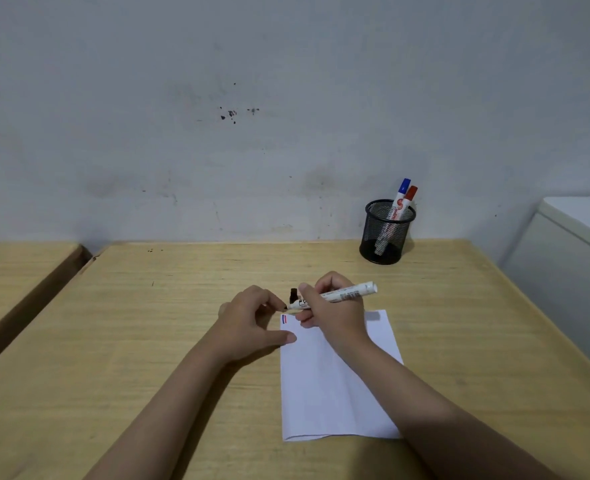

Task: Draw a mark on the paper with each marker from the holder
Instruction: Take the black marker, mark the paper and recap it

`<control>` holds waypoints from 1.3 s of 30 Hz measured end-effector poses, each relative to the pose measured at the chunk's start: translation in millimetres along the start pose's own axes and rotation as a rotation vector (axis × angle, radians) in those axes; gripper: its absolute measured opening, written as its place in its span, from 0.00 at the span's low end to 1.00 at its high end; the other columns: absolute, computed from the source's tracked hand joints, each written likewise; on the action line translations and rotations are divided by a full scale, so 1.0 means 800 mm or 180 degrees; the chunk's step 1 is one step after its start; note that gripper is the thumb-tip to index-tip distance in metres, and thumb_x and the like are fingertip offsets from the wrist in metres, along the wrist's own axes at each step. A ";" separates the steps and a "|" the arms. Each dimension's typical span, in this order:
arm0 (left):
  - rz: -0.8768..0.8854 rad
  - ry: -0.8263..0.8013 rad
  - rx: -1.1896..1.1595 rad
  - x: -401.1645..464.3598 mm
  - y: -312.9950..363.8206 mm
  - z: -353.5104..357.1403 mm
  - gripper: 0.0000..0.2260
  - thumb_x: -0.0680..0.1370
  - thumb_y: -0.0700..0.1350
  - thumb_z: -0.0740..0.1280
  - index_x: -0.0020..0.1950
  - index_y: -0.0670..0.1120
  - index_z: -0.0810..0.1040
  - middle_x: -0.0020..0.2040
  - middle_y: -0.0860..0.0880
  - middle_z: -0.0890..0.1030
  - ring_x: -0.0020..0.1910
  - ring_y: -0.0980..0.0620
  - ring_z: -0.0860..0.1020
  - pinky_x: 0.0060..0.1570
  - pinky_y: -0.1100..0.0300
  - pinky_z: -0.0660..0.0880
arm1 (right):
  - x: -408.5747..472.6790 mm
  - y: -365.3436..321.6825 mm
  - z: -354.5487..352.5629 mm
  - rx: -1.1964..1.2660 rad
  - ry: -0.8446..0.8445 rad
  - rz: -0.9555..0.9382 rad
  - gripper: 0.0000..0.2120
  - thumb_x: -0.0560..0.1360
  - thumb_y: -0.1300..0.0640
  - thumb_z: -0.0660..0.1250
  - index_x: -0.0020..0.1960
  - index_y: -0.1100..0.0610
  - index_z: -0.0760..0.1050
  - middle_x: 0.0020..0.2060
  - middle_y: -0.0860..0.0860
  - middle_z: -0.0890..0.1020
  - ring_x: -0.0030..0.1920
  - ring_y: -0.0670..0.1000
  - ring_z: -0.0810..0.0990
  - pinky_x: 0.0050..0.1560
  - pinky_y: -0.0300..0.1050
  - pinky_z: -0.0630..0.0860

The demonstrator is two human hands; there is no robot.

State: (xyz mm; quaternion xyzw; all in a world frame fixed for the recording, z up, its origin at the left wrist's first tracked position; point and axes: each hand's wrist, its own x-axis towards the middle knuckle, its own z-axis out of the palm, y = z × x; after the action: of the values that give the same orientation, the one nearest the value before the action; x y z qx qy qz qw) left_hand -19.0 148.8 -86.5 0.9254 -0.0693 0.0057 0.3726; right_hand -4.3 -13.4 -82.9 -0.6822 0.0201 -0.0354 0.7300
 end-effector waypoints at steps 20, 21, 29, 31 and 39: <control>0.0105 0.0194 0.0223 0.008 -0.009 -0.002 0.16 0.59 0.60 0.77 0.44 0.57 0.84 0.47 0.57 0.77 0.46 0.63 0.74 0.55 0.54 0.60 | 0.005 0.008 0.003 -0.0216 -0.0024 0.0000 0.16 0.70 0.67 0.68 0.30 0.59 0.64 0.23 0.59 0.77 0.22 0.52 0.78 0.26 0.44 0.75; 0.0104 0.0196 0.0220 0.008 -0.009 -0.002 0.16 0.59 0.60 0.77 0.44 0.57 0.84 0.47 0.57 0.77 0.46 0.63 0.74 0.55 0.54 0.60 | 0.005 0.008 0.003 -0.0239 -0.0038 -0.0001 0.15 0.70 0.67 0.68 0.31 0.59 0.64 0.24 0.59 0.77 0.23 0.52 0.78 0.26 0.44 0.75; 0.0114 0.0178 0.0252 0.008 -0.008 -0.003 0.17 0.60 0.60 0.76 0.45 0.57 0.84 0.48 0.58 0.76 0.49 0.64 0.73 0.52 0.56 0.58 | 0.005 0.006 0.004 -0.0361 -0.0069 0.0032 0.15 0.70 0.66 0.69 0.31 0.59 0.64 0.25 0.59 0.77 0.23 0.52 0.79 0.26 0.44 0.76; 0.0119 0.0183 0.0286 0.009 -0.008 -0.003 0.17 0.60 0.60 0.76 0.45 0.57 0.84 0.48 0.58 0.76 0.49 0.63 0.73 0.52 0.56 0.58 | 0.005 0.005 0.003 -0.0403 -0.0104 0.0061 0.15 0.69 0.68 0.68 0.31 0.59 0.64 0.24 0.58 0.77 0.22 0.52 0.78 0.25 0.43 0.75; 0.0143 0.0150 0.0320 0.009 -0.007 -0.005 0.16 0.59 0.61 0.76 0.44 0.58 0.83 0.47 0.58 0.76 0.49 0.63 0.74 0.54 0.55 0.59 | 0.003 0.001 0.001 -0.0102 0.0153 0.0055 0.16 0.69 0.68 0.68 0.30 0.58 0.64 0.20 0.54 0.78 0.21 0.52 0.78 0.24 0.43 0.75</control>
State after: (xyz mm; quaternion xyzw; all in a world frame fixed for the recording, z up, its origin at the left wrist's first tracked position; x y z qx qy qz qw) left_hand -11.2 154.7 -87.3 0.9408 -0.0808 0.0394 0.3269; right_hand -1.6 -12.8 -83.8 -0.6925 0.0440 -0.0451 0.7186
